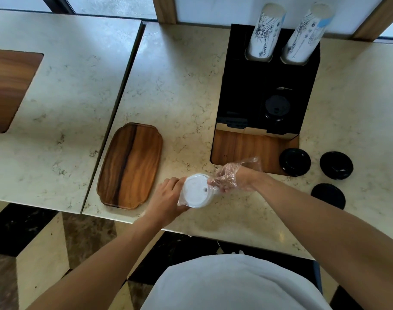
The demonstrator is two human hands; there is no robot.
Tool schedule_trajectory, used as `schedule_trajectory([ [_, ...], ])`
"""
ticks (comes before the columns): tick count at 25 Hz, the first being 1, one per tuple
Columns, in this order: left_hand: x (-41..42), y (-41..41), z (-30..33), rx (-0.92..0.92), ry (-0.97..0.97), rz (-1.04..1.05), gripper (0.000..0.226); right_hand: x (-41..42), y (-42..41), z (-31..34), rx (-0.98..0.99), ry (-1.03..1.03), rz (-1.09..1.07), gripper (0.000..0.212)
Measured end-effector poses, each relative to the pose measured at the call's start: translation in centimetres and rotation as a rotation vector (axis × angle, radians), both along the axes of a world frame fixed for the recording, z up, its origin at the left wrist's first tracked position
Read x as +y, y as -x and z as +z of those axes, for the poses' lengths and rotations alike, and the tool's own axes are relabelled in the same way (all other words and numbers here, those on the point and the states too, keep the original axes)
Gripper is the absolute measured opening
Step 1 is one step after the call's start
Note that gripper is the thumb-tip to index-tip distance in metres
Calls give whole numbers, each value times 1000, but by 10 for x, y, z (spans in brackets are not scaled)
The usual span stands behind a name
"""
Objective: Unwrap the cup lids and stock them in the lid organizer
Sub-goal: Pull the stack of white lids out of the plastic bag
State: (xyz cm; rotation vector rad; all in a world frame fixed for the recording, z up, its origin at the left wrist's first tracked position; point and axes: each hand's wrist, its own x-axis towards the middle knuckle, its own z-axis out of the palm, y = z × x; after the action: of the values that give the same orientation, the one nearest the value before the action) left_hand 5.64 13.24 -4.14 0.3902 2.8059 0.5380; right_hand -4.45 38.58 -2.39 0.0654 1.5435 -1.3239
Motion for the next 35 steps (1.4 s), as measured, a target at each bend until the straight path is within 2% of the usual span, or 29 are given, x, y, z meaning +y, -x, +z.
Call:
schedule_trajectory([
  [4,4,1,-1,-17,59,13,84,-11,-6,-1,151,-126,-90,34],
  [6,5,2,-3,-9,102,9,84,-15,-8,-3,187,-142,-132,23],
  [8,8,-2,-6,5,165,9,88,-15,-9,-1,152,-104,-134,18],
  [13,12,-15,-21,34,277,45,104,-2,-11,-1,-52,60,-136,32],
  [16,10,-17,-29,-3,335,5,106,-4,-11,-4,24,1,-58,34],
  [19,9,-17,-34,-61,383,-35,105,-4,-10,-2,28,-7,-73,15],
  [22,8,-19,-37,-94,409,-45,103,3,-12,3,31,-33,-57,19],
  [25,8,-20,-40,-104,420,-44,102,14,-16,4,-27,-36,-84,33],
  [28,7,-20,-40,-112,406,-46,102,23,-20,7,-119,-54,-171,20],
  [30,7,-20,-38,-111,395,-44,102,27,-20,9,-149,-81,-236,20],
  [35,7,-19,-34,-122,405,-45,102,24,-15,12,-31,-231,15,13],
])
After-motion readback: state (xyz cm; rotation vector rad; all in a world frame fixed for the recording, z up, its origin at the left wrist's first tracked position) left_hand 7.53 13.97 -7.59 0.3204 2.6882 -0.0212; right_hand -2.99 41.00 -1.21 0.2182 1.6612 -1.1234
